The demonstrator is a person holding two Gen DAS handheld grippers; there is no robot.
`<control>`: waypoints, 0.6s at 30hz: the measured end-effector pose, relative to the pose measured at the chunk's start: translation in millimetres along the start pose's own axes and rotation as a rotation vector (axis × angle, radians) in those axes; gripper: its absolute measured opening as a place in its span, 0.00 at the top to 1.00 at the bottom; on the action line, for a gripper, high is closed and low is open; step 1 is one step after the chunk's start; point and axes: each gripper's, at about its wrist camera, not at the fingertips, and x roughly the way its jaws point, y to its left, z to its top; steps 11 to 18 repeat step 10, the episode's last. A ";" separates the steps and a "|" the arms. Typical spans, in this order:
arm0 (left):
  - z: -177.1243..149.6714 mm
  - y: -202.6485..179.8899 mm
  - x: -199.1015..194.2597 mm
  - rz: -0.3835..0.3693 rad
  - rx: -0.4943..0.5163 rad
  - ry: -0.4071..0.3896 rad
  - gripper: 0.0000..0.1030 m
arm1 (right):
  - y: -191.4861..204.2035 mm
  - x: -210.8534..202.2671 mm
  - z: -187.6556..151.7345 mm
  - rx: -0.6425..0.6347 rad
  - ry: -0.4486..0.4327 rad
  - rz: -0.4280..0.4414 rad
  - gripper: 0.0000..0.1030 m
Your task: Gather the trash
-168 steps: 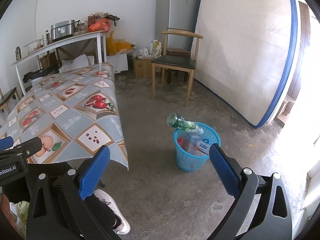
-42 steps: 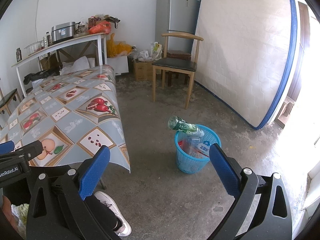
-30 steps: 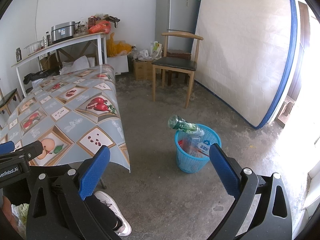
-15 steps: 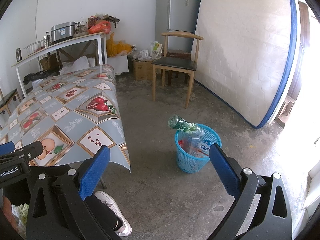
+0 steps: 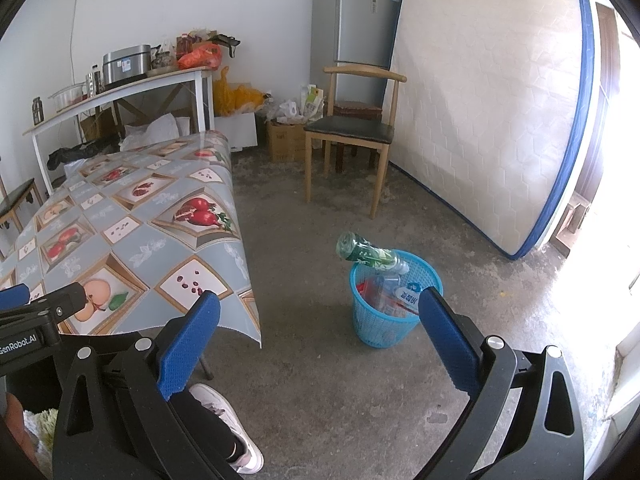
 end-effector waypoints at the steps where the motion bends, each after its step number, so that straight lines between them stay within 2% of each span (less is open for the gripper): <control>1: 0.0 0.2 -0.3 0.000 0.000 0.000 0.08 | 0.1 0.0 -0.2 0.000 0.000 0.000 0.06; 18: 0.2 1.7 0.1 -0.001 -0.003 0.003 0.08 | -0.2 -0.2 -0.3 0.002 0.000 0.000 0.06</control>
